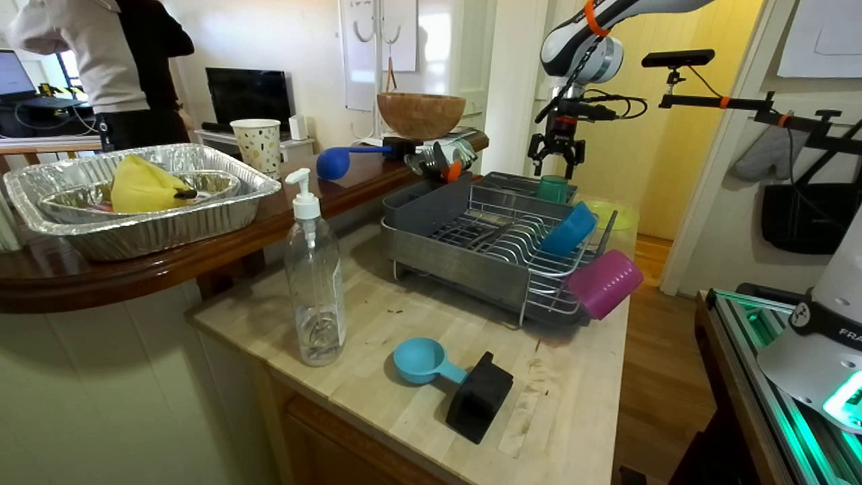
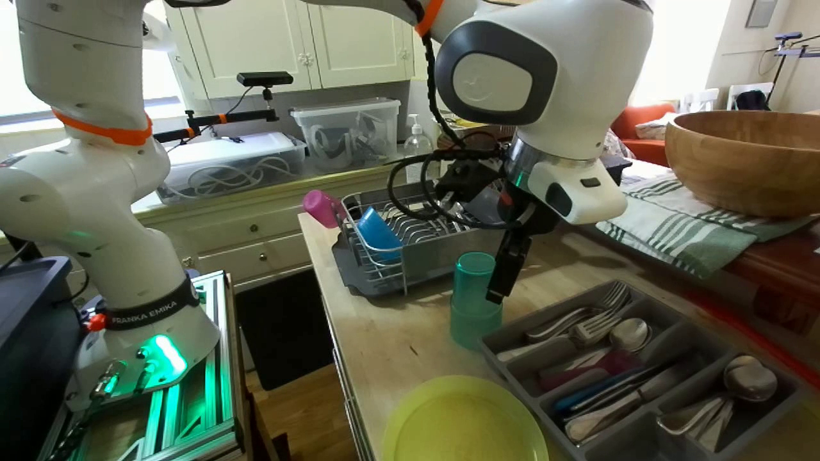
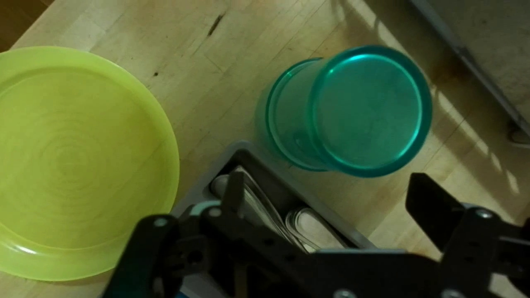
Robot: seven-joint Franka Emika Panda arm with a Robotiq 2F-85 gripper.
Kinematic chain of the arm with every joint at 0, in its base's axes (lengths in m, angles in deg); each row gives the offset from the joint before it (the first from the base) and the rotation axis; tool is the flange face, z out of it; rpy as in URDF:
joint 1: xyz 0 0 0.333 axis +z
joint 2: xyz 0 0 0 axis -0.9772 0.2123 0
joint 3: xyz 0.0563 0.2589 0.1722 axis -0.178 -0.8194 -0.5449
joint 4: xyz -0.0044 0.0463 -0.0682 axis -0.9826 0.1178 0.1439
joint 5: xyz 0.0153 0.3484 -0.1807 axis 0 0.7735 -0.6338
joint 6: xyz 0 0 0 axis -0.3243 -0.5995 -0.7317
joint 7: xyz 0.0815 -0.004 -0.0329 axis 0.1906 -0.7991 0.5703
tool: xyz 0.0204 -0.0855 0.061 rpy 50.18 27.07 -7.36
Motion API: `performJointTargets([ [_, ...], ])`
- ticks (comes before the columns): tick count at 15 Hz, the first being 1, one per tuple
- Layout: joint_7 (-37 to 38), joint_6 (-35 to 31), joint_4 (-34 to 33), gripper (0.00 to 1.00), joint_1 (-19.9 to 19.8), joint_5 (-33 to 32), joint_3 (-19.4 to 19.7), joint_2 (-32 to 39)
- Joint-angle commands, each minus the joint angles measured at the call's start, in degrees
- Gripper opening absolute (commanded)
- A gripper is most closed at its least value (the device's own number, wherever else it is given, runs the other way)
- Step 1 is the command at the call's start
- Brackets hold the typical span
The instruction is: Place the green cup between the drying rack and the cutlery rack and place it right side up
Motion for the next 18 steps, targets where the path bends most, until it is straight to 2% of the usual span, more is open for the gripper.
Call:
performJointTargets([
  [1,0.57,4.71,-5.4,1.0,-1.5,1.26,-0.76,4.47],
  [6,1.28,9.48,-9.82,1.0,-2.68,2.85,-1.58,8.29],
  [18,1.71,18.23,-16.87,1.0,-3.38,1.89,-3.2,15.45],
])
